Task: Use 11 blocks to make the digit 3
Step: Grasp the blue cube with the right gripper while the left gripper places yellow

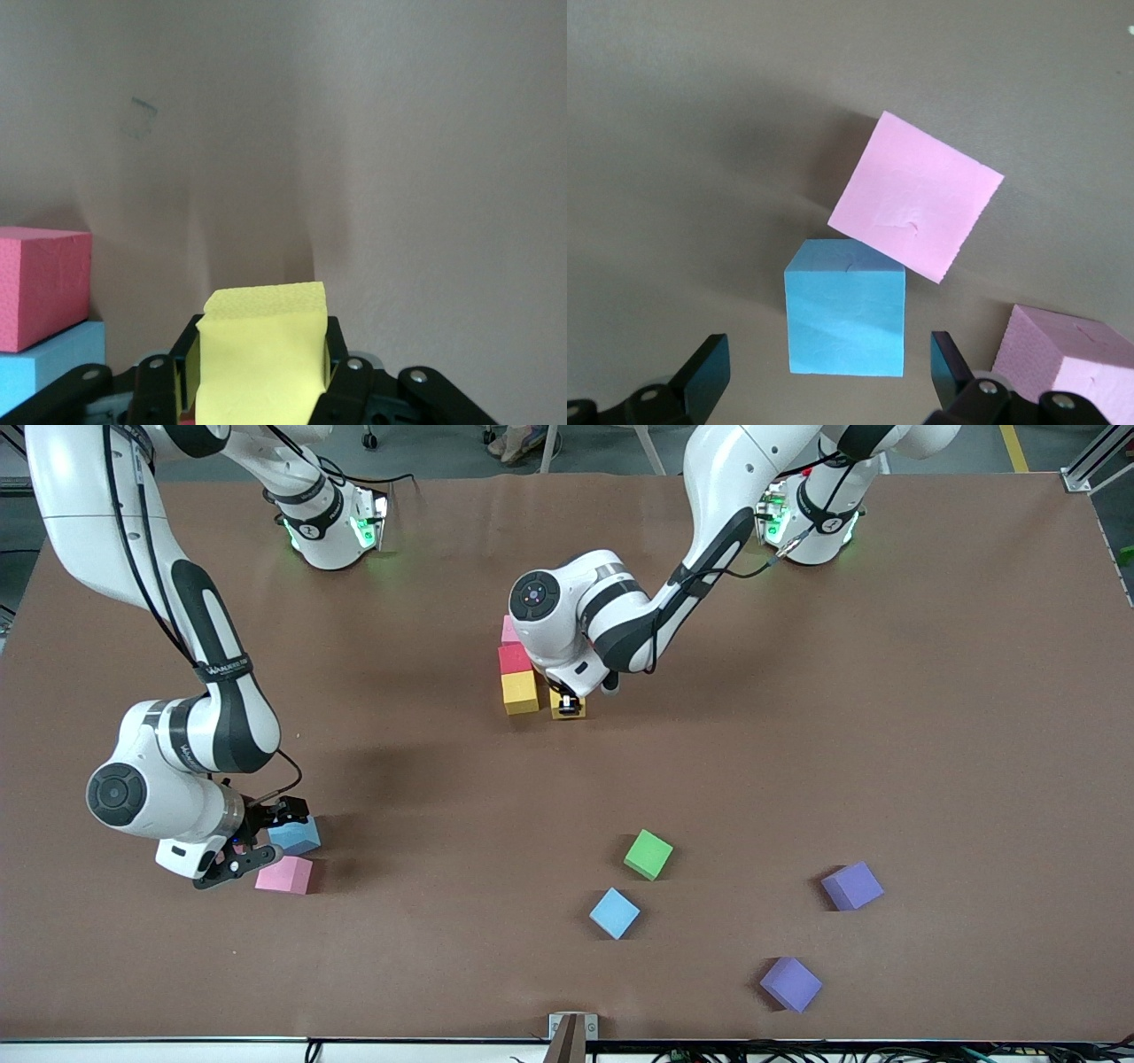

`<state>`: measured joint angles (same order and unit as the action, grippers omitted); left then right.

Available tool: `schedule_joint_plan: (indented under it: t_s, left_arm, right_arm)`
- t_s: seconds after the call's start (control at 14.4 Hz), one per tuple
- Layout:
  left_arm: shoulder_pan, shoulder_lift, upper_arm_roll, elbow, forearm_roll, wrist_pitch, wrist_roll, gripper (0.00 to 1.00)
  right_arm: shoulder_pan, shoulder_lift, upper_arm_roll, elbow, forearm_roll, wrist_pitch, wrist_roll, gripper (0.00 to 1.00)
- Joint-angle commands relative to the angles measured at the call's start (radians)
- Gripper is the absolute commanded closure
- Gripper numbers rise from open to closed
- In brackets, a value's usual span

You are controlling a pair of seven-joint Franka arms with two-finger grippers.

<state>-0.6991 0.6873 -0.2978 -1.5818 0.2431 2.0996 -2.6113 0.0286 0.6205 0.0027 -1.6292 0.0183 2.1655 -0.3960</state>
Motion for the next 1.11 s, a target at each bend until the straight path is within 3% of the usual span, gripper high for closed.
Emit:
schedule_joint_plan:
  t_s: [0.0,1.04]
  left_arm:
    - [-0.008,-0.008,0.002,-0.017,0.005,0.033,-0.006,0.79]
    - [-0.051,0.014,0.002,-0.035,0.07,0.1,-0.004,0.79]
  right_arm:
    - [-0.007,0.011,0.008,0.02,-0.001,-0.006,-0.03,0.0]
    - [-0.018,0.047,0.008,0.02,-0.004,0.039,-0.086,0.0]
